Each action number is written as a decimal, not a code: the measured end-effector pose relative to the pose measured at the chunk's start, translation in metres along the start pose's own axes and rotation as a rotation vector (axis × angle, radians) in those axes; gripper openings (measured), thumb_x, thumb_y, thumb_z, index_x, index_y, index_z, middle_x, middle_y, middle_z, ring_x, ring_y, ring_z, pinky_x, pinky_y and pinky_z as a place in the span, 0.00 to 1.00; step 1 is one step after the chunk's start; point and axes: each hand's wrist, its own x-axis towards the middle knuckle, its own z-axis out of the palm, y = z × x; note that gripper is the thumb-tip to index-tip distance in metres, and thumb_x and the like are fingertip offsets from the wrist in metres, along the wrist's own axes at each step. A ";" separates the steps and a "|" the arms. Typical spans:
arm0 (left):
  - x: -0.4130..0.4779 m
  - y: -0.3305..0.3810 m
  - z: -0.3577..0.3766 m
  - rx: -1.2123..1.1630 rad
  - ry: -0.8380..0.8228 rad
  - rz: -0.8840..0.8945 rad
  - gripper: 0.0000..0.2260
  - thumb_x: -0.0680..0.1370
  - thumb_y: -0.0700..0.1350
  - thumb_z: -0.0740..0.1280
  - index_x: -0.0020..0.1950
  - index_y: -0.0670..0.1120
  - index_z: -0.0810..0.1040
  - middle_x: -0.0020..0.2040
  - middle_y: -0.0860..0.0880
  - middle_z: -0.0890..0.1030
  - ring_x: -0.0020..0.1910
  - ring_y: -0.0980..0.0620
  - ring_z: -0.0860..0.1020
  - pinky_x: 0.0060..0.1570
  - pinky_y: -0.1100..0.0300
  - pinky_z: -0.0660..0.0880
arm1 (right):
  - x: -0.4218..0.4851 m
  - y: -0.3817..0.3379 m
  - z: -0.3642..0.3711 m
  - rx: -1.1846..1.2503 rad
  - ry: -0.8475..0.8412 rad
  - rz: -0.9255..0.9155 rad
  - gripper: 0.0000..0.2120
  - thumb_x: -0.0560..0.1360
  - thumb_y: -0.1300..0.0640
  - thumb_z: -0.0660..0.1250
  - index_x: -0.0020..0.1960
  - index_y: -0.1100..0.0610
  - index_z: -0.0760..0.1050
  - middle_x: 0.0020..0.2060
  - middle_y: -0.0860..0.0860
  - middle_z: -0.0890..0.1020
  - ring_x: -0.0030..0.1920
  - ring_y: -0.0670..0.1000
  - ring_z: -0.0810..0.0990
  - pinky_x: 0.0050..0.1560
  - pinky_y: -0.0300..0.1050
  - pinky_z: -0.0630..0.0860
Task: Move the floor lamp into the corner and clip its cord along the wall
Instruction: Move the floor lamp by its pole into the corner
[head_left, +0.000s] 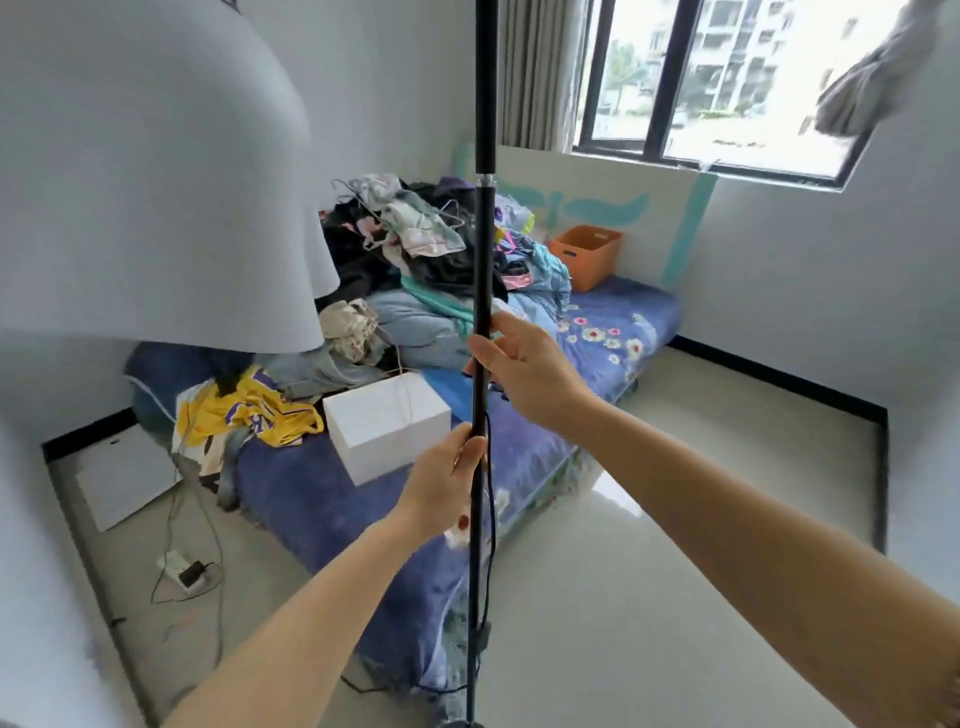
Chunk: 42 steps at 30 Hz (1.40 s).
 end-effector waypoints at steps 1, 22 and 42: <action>0.006 0.009 0.020 -0.015 -0.031 -0.003 0.12 0.82 0.47 0.56 0.45 0.42 0.72 0.36 0.40 0.78 0.35 0.40 0.75 0.39 0.43 0.73 | -0.004 0.010 -0.020 -0.010 0.036 0.007 0.04 0.79 0.56 0.63 0.45 0.54 0.73 0.37 0.54 0.83 0.27 0.43 0.74 0.33 0.36 0.71; 0.245 0.186 0.404 -0.272 -0.327 0.043 0.10 0.82 0.46 0.54 0.44 0.50 0.72 0.39 0.48 0.78 0.40 0.47 0.76 0.36 0.53 0.74 | 0.041 0.198 -0.430 -0.207 0.402 0.067 0.07 0.77 0.53 0.65 0.44 0.56 0.74 0.30 0.49 0.77 0.30 0.48 0.72 0.37 0.45 0.69; 0.606 0.272 0.740 -0.268 -0.507 0.207 0.11 0.80 0.50 0.55 0.42 0.49 0.73 0.36 0.49 0.78 0.34 0.48 0.72 0.36 0.53 0.70 | 0.227 0.422 -0.788 -0.265 0.596 0.196 0.06 0.78 0.55 0.64 0.48 0.57 0.75 0.38 0.56 0.82 0.43 0.59 0.81 0.54 0.58 0.77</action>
